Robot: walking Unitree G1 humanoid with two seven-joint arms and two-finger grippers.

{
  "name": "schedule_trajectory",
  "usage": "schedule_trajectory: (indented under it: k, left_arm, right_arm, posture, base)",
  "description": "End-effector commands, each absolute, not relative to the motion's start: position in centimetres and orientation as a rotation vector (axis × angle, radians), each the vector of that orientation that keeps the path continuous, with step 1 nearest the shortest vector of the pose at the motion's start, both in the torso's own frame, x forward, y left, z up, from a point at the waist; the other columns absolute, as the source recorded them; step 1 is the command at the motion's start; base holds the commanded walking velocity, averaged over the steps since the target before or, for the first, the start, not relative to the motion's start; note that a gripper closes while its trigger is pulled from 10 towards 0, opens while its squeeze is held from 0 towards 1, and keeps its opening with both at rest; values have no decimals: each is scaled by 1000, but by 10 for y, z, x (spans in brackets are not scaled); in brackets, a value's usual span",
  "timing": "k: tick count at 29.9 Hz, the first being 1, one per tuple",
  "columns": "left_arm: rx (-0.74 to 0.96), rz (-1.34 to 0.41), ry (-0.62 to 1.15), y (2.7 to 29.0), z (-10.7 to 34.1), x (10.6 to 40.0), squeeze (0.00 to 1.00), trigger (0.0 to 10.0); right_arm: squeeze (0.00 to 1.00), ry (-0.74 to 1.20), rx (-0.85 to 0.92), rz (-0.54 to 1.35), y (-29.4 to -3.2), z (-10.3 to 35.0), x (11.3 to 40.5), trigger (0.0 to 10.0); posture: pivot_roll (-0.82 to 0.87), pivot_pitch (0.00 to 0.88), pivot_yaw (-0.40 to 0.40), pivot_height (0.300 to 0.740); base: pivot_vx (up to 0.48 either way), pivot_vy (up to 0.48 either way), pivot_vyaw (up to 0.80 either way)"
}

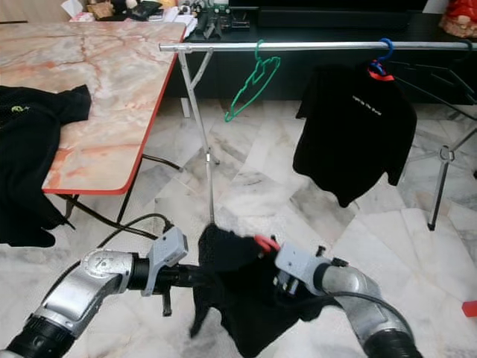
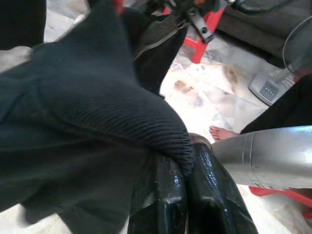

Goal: Hang hanger

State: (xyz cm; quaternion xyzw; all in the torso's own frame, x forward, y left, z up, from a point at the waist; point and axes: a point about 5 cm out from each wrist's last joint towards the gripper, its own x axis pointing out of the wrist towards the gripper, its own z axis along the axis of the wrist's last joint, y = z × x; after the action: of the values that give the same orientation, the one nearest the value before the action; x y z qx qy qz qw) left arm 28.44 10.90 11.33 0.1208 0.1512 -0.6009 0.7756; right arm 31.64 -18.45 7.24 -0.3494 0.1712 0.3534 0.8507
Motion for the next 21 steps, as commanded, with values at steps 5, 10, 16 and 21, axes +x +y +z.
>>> schedule_trajectory:
  k: [5, 10, 16, 21]
  left_arm:
    - [276, -1345, 353, 100, 111, 273, 1000, 10000]
    - [267, -1361, 363, 99, 113, 270, 1000, 10000]
    - [296, -1348, 381, 104, 113, 270, 1000, 10000]
    - [331, -1317, 392, 114, 115, 273, 1000, 10000]
  right_arm:
    - [0, 327, -692, 745, -180, 75, 317, 0]
    - [0, 323, -699, 739, -182, 75, 318, 0]
    - [0, 300, -699, 760, -179, 77, 320, 0]
    - [0, 304, -801, 838, -186, 75, 316, 0]
  posture:
    - [15, 199, 13, 740]
    - [17, 194, 12, 740]
    - [20, 186, 14, 740]
    - [18, 179, 13, 740]
  base:
    - [0, 0, 0]
    - [0, 0, 0]
    - [0, 0, 0]
    - [0, 0, 0]
